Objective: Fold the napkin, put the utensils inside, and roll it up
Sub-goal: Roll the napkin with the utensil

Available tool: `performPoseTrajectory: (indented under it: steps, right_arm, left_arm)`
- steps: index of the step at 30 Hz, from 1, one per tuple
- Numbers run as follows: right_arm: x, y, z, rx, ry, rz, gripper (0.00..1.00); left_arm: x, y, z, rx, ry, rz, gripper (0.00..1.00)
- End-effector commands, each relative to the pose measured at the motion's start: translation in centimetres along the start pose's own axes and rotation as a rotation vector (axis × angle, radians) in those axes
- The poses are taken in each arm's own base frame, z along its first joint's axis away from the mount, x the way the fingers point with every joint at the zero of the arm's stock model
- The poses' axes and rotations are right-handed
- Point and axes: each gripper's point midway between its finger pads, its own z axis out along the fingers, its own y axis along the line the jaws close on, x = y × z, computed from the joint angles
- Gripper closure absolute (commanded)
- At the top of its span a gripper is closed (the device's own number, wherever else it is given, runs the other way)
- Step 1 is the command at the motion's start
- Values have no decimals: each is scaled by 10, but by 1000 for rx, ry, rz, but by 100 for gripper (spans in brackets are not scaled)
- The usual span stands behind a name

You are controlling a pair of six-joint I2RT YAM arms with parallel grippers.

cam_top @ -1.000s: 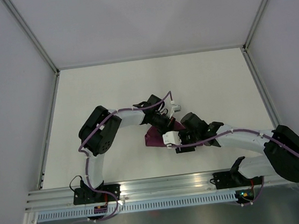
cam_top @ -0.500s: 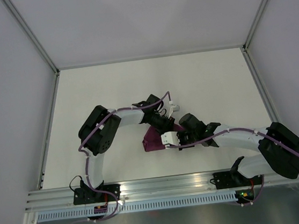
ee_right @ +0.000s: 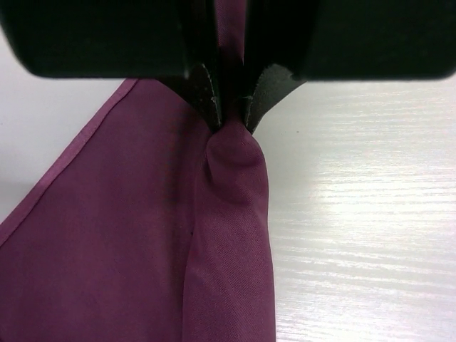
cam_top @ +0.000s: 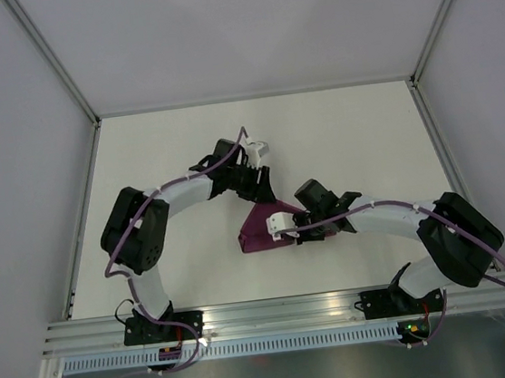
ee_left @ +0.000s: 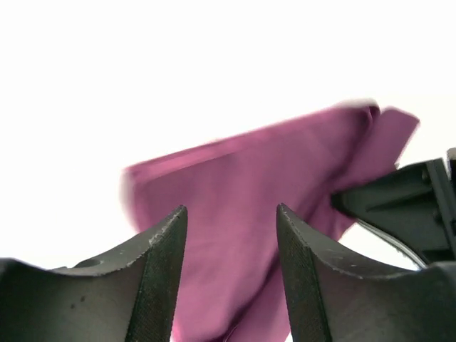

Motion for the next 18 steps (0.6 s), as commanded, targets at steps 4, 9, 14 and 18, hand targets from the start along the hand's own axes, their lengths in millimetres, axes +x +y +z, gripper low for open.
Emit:
performPoseTrajectory:
  steps: [4, 9, 14, 18]
  right_arm:
    - [48, 33, 7, -268, 169, 151, 100]
    - [58, 17, 15, -398, 208, 265, 100]
    - [70, 3, 28, -502, 259, 372, 99]
    - [75, -8, 36, -538, 273, 430, 100]
  left_arm:
    - [-83, 30, -96, -321, -517, -33, 36]
    - [-107, 9, -189, -463, -873, 52, 23]
    - [-90, -11, -222, -474, -1025, 150, 20]
    - [-76, -38, -225, -512, -1030, 319, 23]
